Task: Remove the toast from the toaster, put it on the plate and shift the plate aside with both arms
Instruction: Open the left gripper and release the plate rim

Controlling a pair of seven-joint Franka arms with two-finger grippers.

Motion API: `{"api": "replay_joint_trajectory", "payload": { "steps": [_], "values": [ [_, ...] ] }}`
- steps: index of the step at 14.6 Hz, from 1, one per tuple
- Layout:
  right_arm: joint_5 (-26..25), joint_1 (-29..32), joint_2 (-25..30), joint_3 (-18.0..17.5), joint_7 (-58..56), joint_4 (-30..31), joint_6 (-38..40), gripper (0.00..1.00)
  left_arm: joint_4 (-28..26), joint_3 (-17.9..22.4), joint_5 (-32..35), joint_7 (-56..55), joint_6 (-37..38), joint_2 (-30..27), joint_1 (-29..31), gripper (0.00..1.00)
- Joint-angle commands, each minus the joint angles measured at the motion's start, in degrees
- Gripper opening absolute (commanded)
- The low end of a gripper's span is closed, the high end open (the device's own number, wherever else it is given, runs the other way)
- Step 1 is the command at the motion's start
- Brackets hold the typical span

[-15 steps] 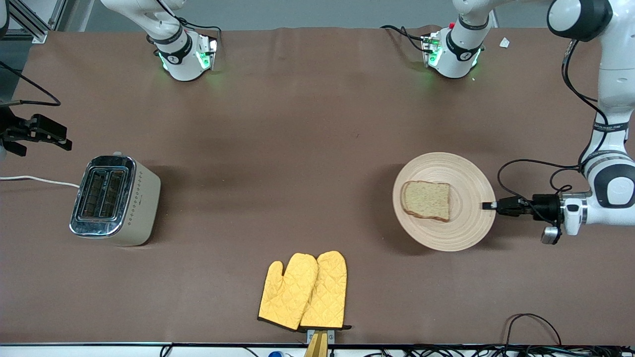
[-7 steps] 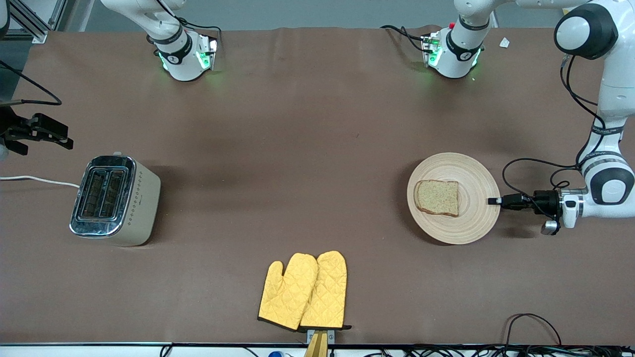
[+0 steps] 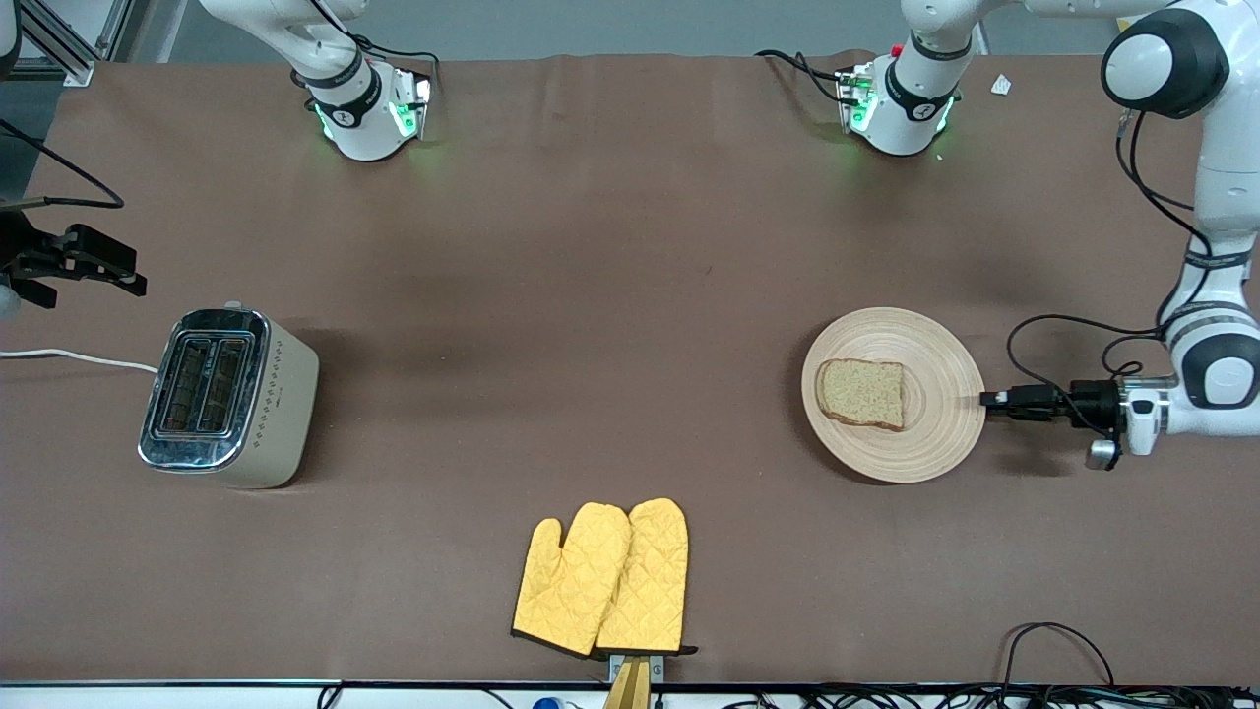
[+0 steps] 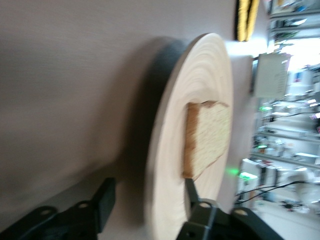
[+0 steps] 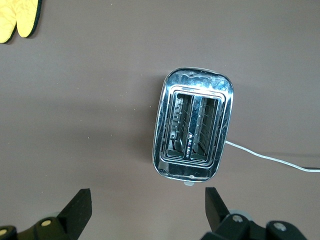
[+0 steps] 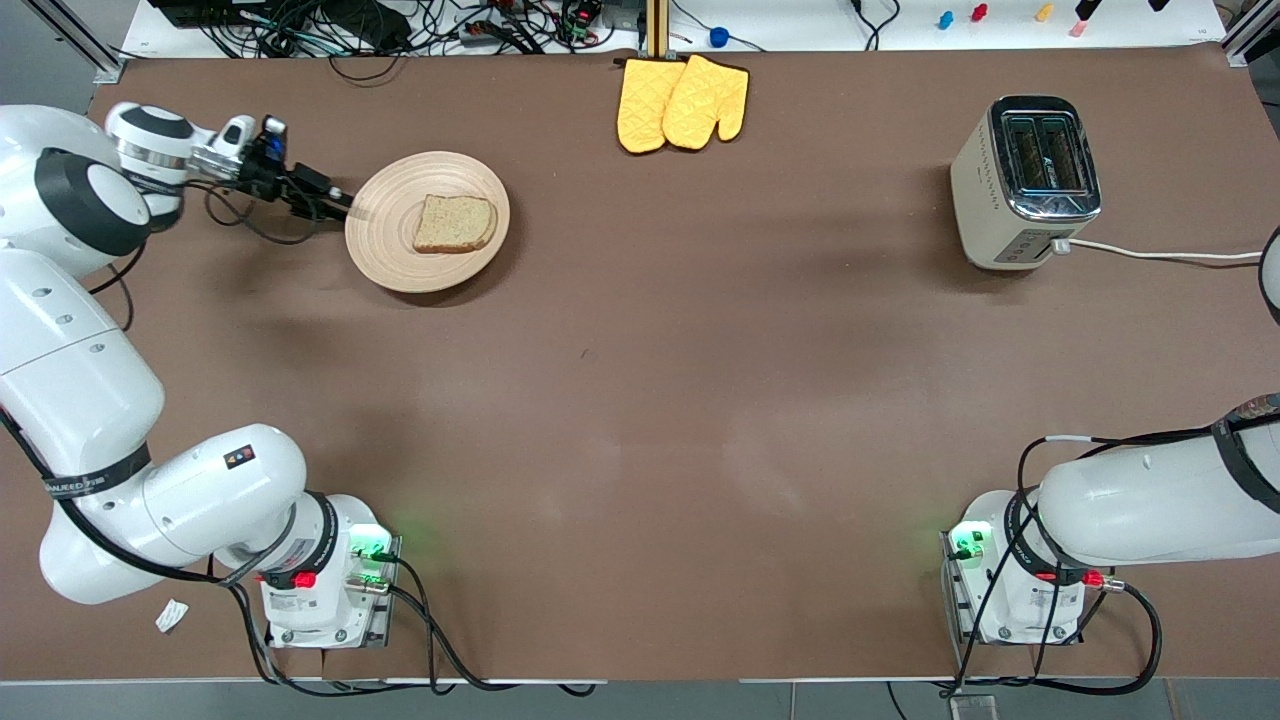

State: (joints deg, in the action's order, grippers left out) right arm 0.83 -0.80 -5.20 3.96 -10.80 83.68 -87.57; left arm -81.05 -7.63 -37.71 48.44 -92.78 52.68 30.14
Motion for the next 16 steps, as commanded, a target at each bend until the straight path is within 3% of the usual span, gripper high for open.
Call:
{"api": "replay_joint_trajectory", "payload": {
  "steps": [1,3,6,11,16],
  "values": [
    [-0.92,0.36,1.07,-0.36,-0.8,0.52,0.29,1.0,5.1,-0.63,9.81,-0.36,1.38,-3.97,1.15,1.0],
    [-0.92,0.27,0.98,-0.36,-0.8,0.52,0.12,1.0,6.52,-1.07,15.89,-2.45,1.11,-8.36,-0.51,1.0],
    [-0.65,0.45,0.89,-0.27,-0.89,0.52,0.03,1.0,6.34,-1.07,22.57,-14.64,1.2,-18.55,-7.18,1.0],
    [-0.65,0.54,0.98,-0.36,-1.86,0.69,0.12,1.0,4.59,-1.51,27.41,-38.9,7.87,-33.67,-18.43,1.0],
    [-0.65,0.54,1.07,-0.36,-2.03,0.61,0.29,1.0,0.12,-2.82,33.84,-45.69,7.88,-43.87,-22.32,1.0]
  ]
}}
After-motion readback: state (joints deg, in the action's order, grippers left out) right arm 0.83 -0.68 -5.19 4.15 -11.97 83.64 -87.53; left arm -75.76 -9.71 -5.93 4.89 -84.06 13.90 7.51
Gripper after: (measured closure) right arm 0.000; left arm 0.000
